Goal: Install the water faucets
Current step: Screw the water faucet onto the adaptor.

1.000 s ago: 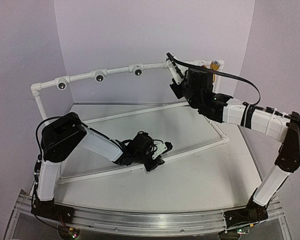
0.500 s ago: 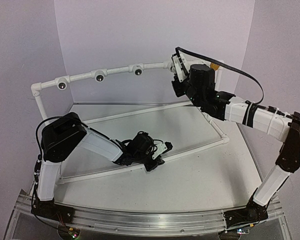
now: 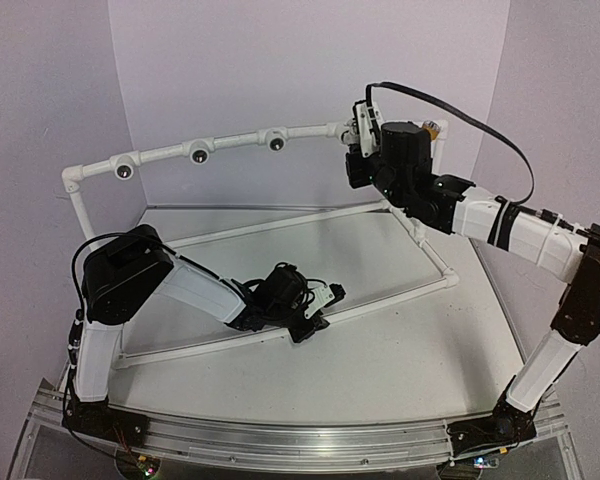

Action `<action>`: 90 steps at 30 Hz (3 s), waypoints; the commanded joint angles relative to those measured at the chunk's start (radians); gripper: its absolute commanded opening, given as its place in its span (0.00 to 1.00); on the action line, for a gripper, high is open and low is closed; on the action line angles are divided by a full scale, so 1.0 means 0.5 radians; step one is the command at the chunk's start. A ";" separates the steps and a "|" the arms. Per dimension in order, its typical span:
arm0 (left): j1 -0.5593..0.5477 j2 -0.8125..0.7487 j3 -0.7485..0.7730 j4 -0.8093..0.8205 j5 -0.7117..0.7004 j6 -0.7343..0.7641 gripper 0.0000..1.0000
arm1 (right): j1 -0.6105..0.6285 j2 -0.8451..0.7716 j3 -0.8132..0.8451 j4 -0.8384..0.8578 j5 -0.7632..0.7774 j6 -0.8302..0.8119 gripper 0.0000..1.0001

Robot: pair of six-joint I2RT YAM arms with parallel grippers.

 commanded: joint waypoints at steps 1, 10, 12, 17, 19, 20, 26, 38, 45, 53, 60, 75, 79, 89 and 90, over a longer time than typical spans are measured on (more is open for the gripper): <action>-0.046 0.199 -0.155 -0.537 -0.070 -0.248 0.00 | -0.124 0.045 0.117 -0.062 0.122 0.220 0.00; -0.049 0.204 -0.153 -0.538 -0.074 -0.247 0.00 | -0.121 0.074 0.147 -0.081 0.108 0.501 0.00; -0.049 0.201 -0.153 -0.537 -0.074 -0.248 0.00 | -0.121 0.084 0.140 -0.080 0.119 0.542 0.00; -0.051 0.204 -0.153 -0.537 -0.076 -0.249 0.00 | -0.121 0.094 0.138 -0.077 0.125 0.662 0.00; -0.052 0.204 -0.152 -0.537 -0.076 -0.248 0.00 | -0.121 0.099 0.131 -0.077 0.121 0.729 0.00; -0.052 0.204 -0.152 -0.538 -0.076 -0.249 0.00 | -0.120 0.101 0.127 -0.077 0.123 0.762 0.00; -0.053 0.204 -0.153 -0.537 -0.076 -0.245 0.00 | -0.120 0.114 0.110 -0.068 0.102 0.943 0.00; -0.055 0.207 -0.152 -0.538 -0.083 -0.247 0.00 | -0.122 0.136 0.101 -0.065 0.073 1.163 0.00; -0.059 0.211 -0.147 -0.539 -0.083 -0.244 0.00 | -0.122 0.158 0.100 -0.050 0.050 1.310 0.00; -0.059 0.218 -0.146 -0.542 -0.077 -0.242 0.00 | -0.128 0.159 0.084 -0.037 0.014 1.488 0.00; -0.059 0.223 -0.148 -0.542 -0.073 -0.239 0.00 | -0.147 0.174 0.073 -0.012 -0.027 1.679 0.00; -0.068 0.229 -0.146 -0.544 -0.078 -0.232 0.00 | -0.154 0.194 0.057 0.042 -0.042 2.049 0.00; -0.071 0.228 -0.145 -0.544 -0.081 -0.233 0.00 | -0.154 0.216 0.053 0.099 -0.047 2.144 0.00; -0.080 0.238 -0.141 -0.546 -0.095 -0.229 0.00 | -0.155 0.234 0.021 0.180 -0.030 2.399 0.00; -0.080 0.241 -0.140 -0.548 -0.094 -0.229 0.00 | -0.155 0.233 0.015 0.192 -0.027 2.420 0.00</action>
